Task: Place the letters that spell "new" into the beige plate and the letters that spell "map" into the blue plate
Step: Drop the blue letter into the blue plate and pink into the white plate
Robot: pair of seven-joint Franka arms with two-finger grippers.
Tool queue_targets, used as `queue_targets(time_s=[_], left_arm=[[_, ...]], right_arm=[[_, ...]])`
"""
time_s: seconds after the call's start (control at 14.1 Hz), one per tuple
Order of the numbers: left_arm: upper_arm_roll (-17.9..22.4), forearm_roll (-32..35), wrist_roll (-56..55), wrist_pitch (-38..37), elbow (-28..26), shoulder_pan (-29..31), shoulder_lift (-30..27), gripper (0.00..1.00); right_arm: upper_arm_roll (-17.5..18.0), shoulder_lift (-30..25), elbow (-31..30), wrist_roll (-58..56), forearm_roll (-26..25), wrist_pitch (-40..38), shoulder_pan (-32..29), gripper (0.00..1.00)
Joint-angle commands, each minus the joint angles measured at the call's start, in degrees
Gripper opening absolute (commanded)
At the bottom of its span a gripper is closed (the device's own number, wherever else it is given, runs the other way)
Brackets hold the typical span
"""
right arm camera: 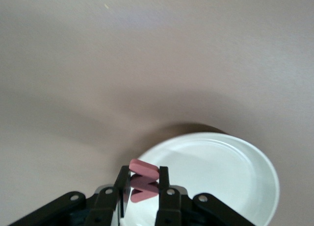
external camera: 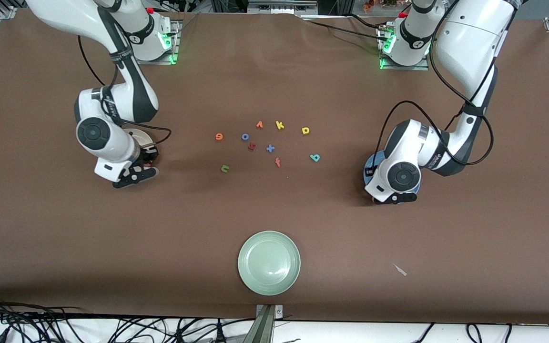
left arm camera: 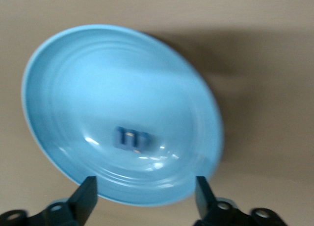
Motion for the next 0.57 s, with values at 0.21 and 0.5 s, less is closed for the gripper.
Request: queue_targets(time_s=[0.21,0.5], left_arm=[[-2.1,-11.4,-7.3,0.8,3.3,-1.9,-0.4,1.00],[-2.1,-11.7,-19.2,7.6,3.0,-6.3,1.5,1.00]], right_arm=[[-3.0,-3.6,-8.6,-5.7,0.3,7.7,0.3,1.00],[0.9,-3.0,1.3,8.0,3.8,-5.0,1.0,1.00]])
